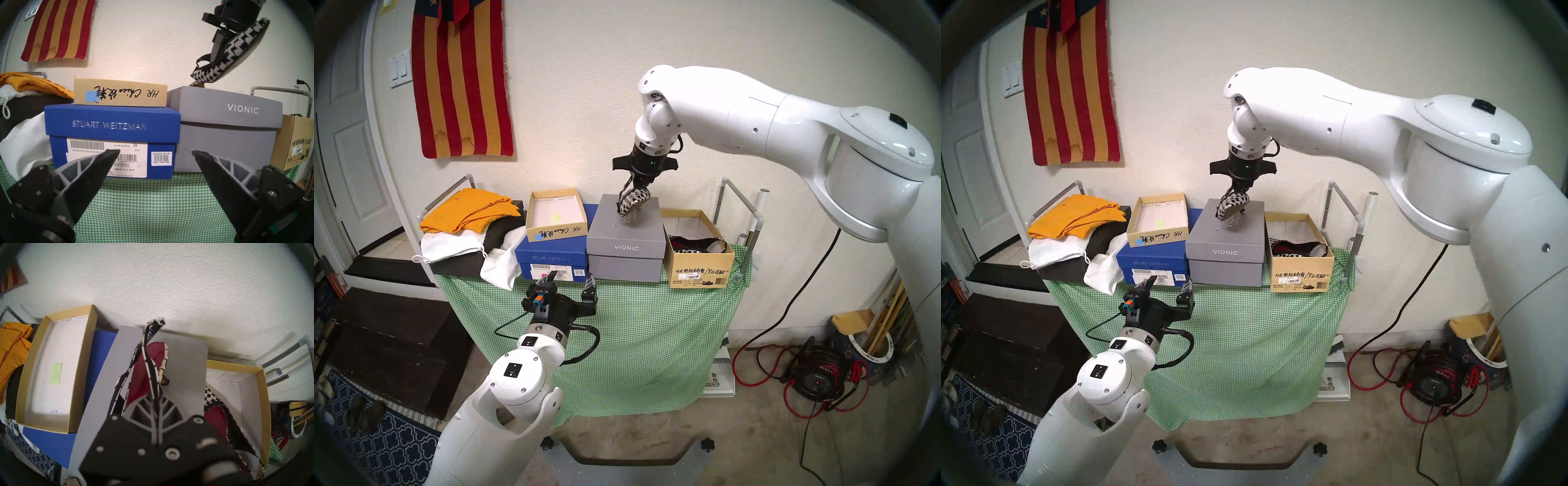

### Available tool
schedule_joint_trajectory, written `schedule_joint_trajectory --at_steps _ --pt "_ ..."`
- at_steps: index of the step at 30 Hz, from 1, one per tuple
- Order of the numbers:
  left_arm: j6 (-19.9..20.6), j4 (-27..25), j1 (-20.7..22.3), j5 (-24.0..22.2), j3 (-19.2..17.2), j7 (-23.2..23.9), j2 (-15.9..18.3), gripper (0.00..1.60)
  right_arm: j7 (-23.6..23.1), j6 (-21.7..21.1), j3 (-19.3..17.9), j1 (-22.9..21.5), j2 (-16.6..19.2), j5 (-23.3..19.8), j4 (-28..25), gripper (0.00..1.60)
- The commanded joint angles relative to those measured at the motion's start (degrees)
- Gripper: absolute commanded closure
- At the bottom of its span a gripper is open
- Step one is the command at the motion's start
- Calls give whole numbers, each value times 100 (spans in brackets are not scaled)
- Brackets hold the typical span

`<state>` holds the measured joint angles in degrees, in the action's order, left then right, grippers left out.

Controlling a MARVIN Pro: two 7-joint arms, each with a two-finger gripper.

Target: Take shoe out of the box

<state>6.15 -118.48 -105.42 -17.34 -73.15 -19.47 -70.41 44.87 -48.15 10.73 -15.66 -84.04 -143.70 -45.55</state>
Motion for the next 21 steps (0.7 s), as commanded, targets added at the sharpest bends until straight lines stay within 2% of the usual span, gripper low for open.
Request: schedule_joint_trajectory --at_steps 1,3,6,8,14,15,16,17,18,20,21 --pt "0 -4 2 2 -6 1 6 0 -249 14 22 182 -634 258 544 160" --pt "0 -4 2 2 -6 1 6 0 -460 -80 85 333 -804 361 867 160" --pt "0 -5 2 2 -6 1 6 0 -642 -177 126 457 -829 443 1048 160" --pt "0 -5 1 2 -6 1 7 0 -934 -353 195 622 -780 539 1232 160" --pt "0 -4 2 2 -6 1 6 0 -1269 -541 298 928 -631 627 1363 160" --pt "0 -4 2 2 -6 1 6 0 -1330 -572 470 871 -603 559 1313 160" --pt "0 -4 2 2 -6 1 6 0 -1347 -577 350 1011 -589 635 1380 160" --pt "0 -4 2 2 -6 1 6 0 -1401 -600 340 1060 -561 651 1395 160" --pt "0 -4 2 2 -6 1 6 0 -1488 -647 505 979 -536 600 1354 160" --pt "0 -4 2 2 -6 1 6 0 -1538 -675 404 1124 -499 686 1415 160" --pt "0 -4 2 2 -6 1 6 0 -1629 -685 569 1022 -451 595 1342 160"
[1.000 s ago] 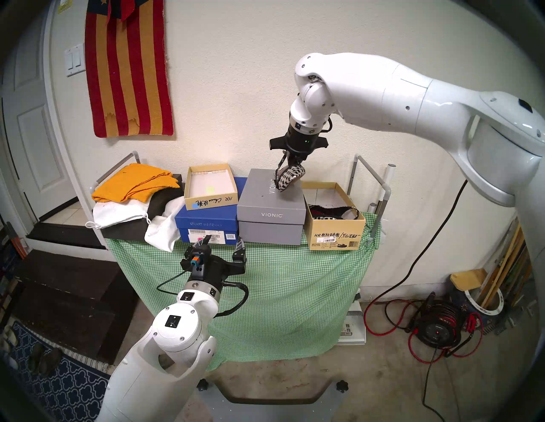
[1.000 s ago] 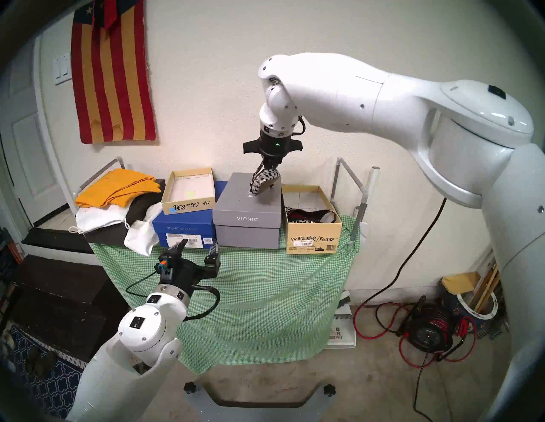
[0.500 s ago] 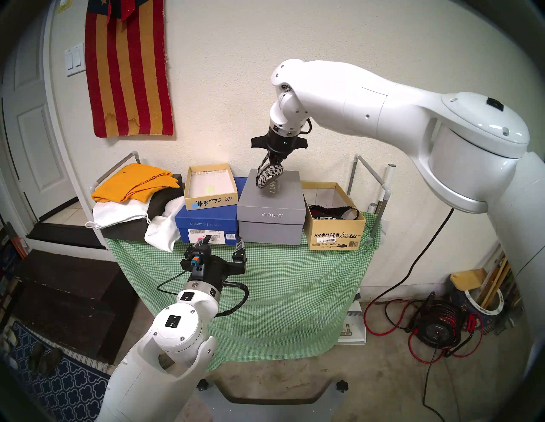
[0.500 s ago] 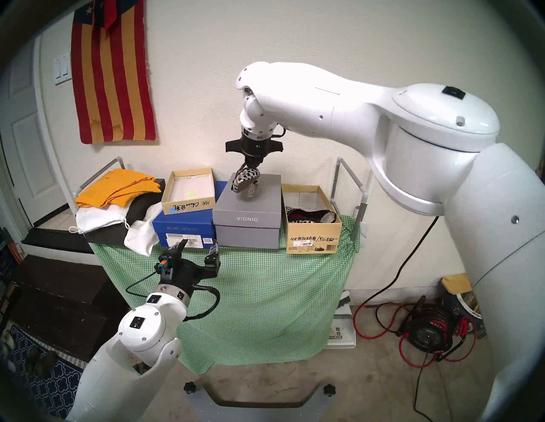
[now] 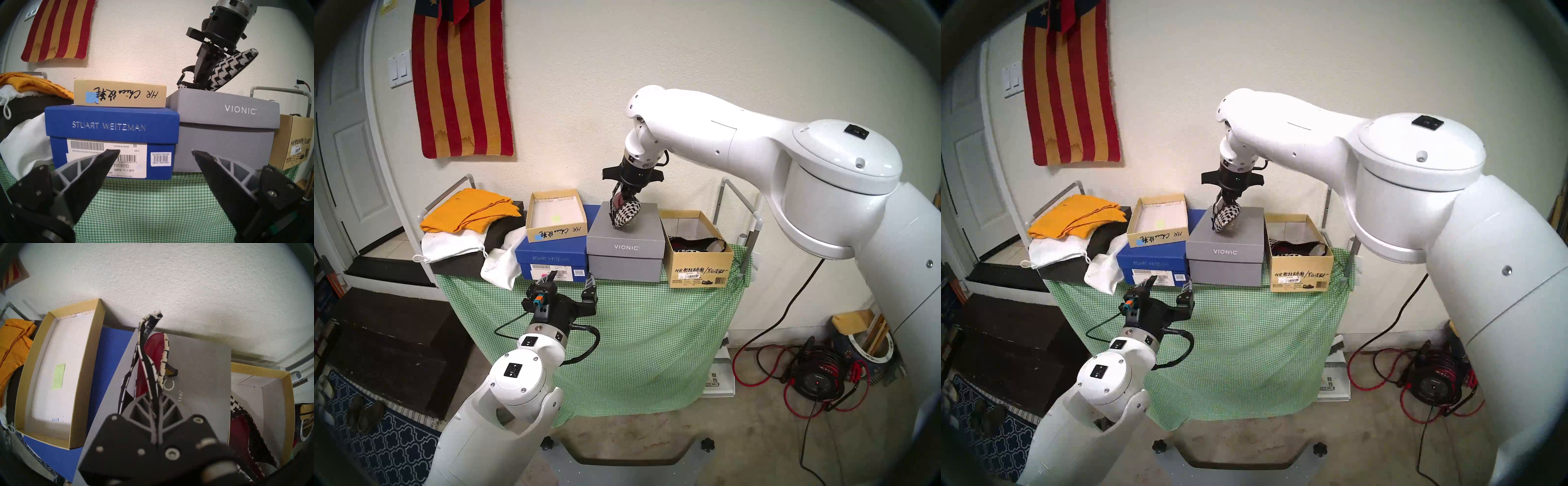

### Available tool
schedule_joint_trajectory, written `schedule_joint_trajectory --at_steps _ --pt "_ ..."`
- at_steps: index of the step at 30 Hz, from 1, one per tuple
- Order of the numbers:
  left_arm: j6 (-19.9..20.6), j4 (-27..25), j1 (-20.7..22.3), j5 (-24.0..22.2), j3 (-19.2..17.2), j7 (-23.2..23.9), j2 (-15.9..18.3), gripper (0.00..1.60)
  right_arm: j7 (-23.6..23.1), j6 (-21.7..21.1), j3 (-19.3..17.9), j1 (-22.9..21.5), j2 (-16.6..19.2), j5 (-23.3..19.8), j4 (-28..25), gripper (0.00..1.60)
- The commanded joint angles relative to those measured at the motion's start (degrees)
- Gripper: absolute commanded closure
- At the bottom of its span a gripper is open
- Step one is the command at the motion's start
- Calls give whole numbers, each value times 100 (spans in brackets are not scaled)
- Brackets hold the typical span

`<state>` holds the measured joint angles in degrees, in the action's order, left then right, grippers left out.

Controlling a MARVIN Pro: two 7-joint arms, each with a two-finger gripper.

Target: Take shoe out of the box

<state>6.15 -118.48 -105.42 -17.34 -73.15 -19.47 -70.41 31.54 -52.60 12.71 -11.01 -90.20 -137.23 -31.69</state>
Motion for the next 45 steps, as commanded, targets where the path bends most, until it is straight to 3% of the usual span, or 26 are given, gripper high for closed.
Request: schedule_joint_trajectory --at_steps 1,13,21,45 --pt "0 -4 2 2 -6 1 6 0 -336 -240 313 624 179 -4 -11 160" --pt "0 -4 2 2 -6 1 5 0 -899 -240 627 691 345 -103 -124 160" --pt "0 -4 2 2 -6 1 6 0 -1168 -240 498 718 137 -50 -80 160" --pt "0 -4 2 2 -6 1 5 0 -1309 -240 487 619 -488 111 225 160"
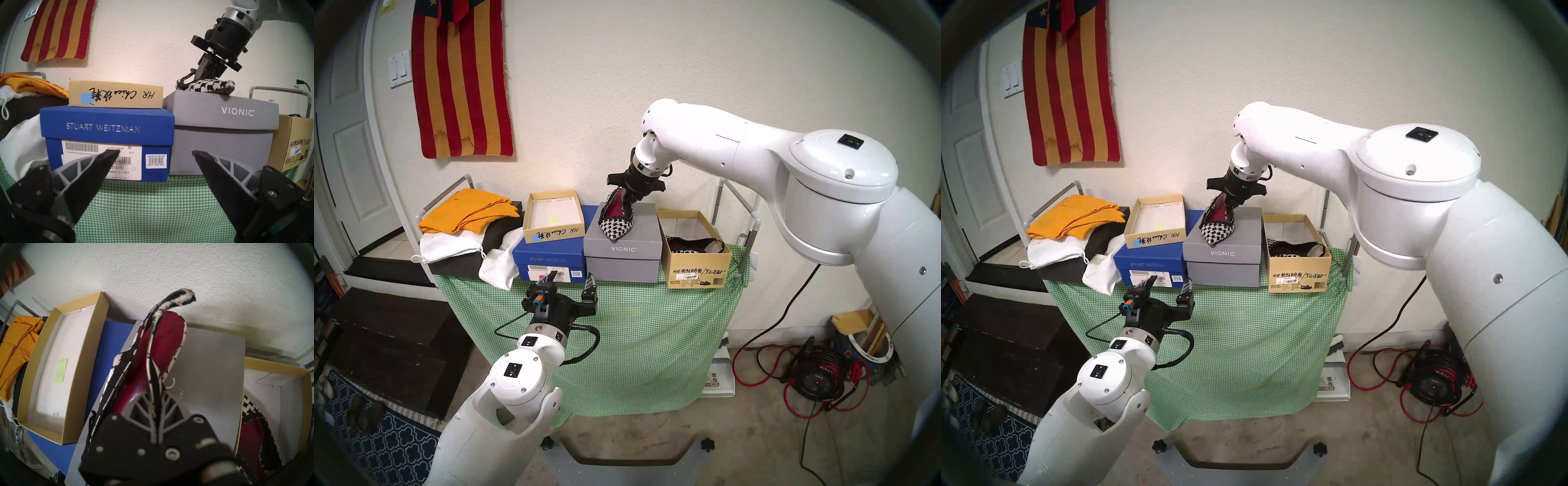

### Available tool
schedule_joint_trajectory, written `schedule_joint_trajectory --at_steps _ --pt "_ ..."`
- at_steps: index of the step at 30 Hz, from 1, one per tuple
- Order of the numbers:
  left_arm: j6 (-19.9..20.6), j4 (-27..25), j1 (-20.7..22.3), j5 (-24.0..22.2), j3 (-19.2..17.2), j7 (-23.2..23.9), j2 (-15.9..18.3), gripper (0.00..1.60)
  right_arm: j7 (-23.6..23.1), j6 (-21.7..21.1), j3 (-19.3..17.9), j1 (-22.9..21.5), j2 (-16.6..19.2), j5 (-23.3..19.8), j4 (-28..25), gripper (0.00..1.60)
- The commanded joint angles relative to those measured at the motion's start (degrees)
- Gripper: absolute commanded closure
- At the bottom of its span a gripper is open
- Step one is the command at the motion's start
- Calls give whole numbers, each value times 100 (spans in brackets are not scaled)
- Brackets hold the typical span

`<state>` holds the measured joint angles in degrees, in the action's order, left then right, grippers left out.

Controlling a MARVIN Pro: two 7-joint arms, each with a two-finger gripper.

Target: Take shoe out of the box

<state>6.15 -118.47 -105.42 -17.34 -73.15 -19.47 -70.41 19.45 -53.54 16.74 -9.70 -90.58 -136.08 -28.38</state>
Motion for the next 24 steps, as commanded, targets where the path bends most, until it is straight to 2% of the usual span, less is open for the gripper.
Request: schedule_joint_trajectory --at_steps 1,4,5,6,7,8,9,10,11,15,24 --pt "0 -4 2 2 -6 1 6 0 -99 -146 90 487 -465 3 -92 160" --pt "0 -4 2 2 -6 1 6 0 -115 -146 115 520 -469 27 -34 157" --pt "0 -4 2 2 -6 1 6 0 -121 -146 122 531 -460 32 -15 120" --pt "0 -4 2 2 -6 1 6 0 -127 -146 129 538 -459 38 9 101" --pt "0 -4 2 2 -6 1 6 0 -137 -146 136 540 -456 43 27 92" --pt "0 -4 2 2 -6 1 6 0 -131 -146 150 533 -457 50 46 69" --pt "0 -4 2 2 -6 1 6 0 -131 -146 150 533 -457 50 46 69" --pt "0 -5 2 2 -6 1 6 0 -136 -146 157 522 -450 51 60 13" --pt "0 -5 2 2 -6 1 7 0 -156 -146 192 483 -413 44 64 0" --pt "1 -6 1 2 -7 2 8 0 -253 -146 286 365 -308 13 -27 0" --pt "1 -6 1 2 -7 3 9 0 -285 -146 645 -81 63 -222 -669 0"
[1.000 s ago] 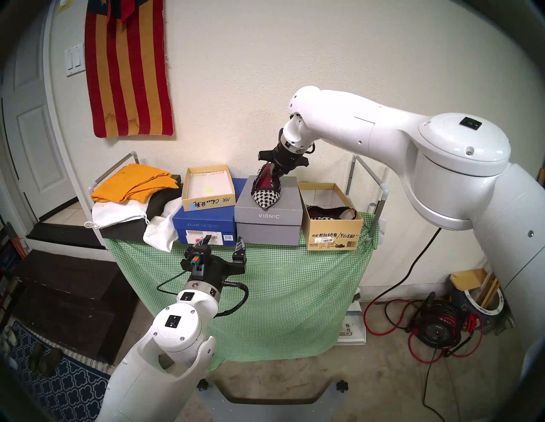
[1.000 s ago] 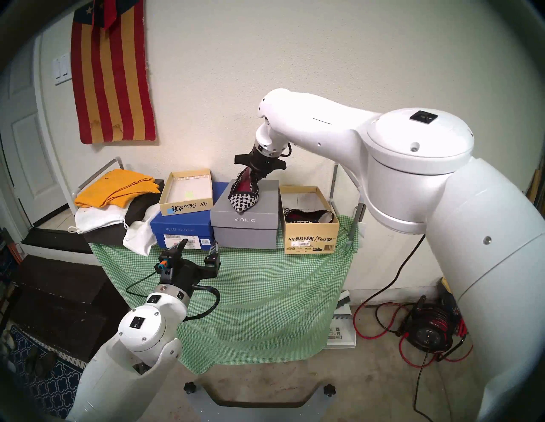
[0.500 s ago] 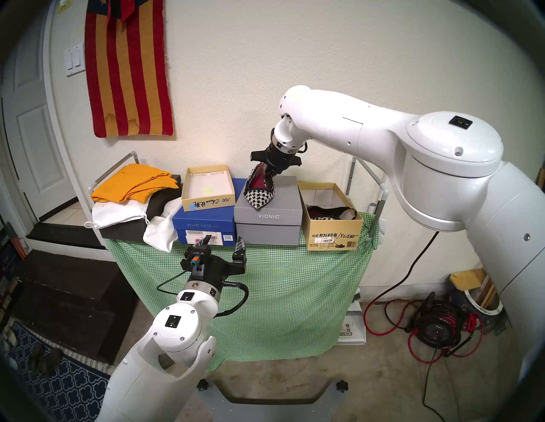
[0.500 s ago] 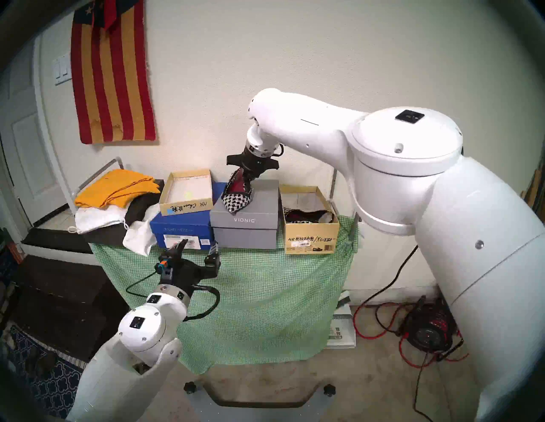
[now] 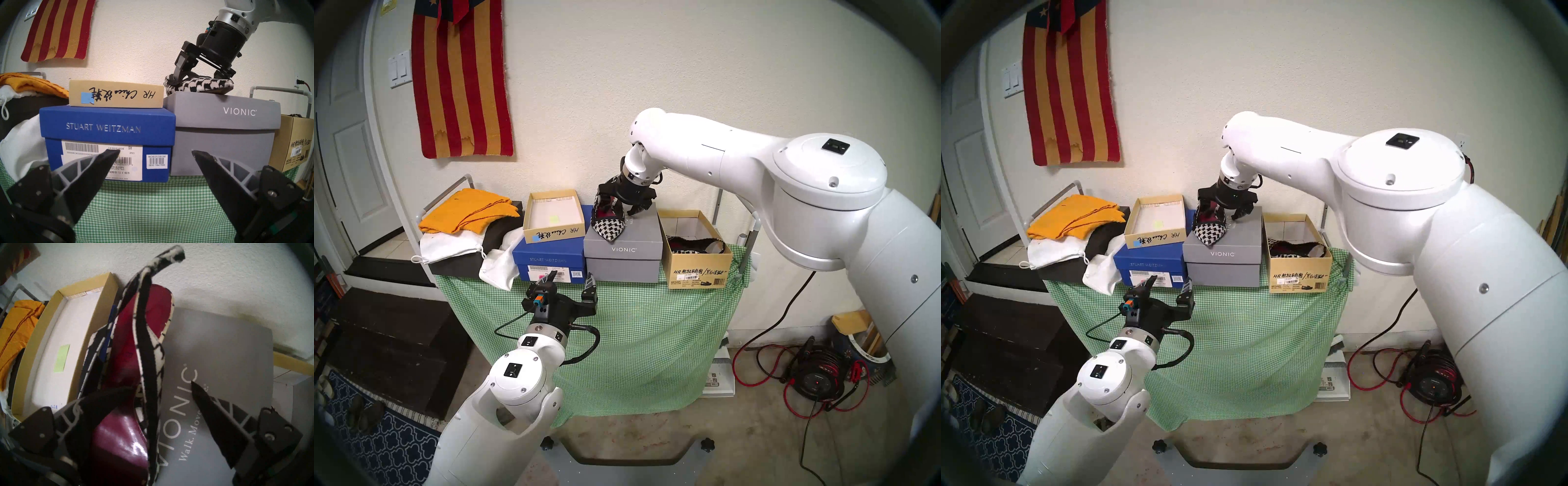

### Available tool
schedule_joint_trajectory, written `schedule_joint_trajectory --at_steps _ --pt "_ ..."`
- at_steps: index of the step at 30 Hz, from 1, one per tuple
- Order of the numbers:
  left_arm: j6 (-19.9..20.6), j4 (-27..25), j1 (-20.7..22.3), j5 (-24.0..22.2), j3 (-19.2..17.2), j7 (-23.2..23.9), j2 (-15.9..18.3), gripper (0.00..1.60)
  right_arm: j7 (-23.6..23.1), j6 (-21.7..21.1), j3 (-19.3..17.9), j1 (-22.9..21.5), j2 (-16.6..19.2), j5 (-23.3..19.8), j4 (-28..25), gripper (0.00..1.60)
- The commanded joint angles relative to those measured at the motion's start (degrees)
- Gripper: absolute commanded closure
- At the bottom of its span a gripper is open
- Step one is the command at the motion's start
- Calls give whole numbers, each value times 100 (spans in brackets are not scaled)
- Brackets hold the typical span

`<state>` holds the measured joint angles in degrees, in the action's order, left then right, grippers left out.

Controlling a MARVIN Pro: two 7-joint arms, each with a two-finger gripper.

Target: Take shoe out of the box

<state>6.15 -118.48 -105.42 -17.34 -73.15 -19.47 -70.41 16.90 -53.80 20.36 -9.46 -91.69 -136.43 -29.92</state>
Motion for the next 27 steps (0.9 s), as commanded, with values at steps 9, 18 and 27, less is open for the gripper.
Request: schedule_joint_trajectory --at_steps 9,18,27 --pt "1 -6 1 2 -7 3 9 0 85 -120 620 -739 470 -592 -1193 0" --pt "1 -6 1 2 -8 3 9 0 141 -120 825 -1224 757 -826 -1859 0" --pt "1 -6 1 2 -8 3 8 0 252 -120 816 -1625 1115 -822 -2538 0"
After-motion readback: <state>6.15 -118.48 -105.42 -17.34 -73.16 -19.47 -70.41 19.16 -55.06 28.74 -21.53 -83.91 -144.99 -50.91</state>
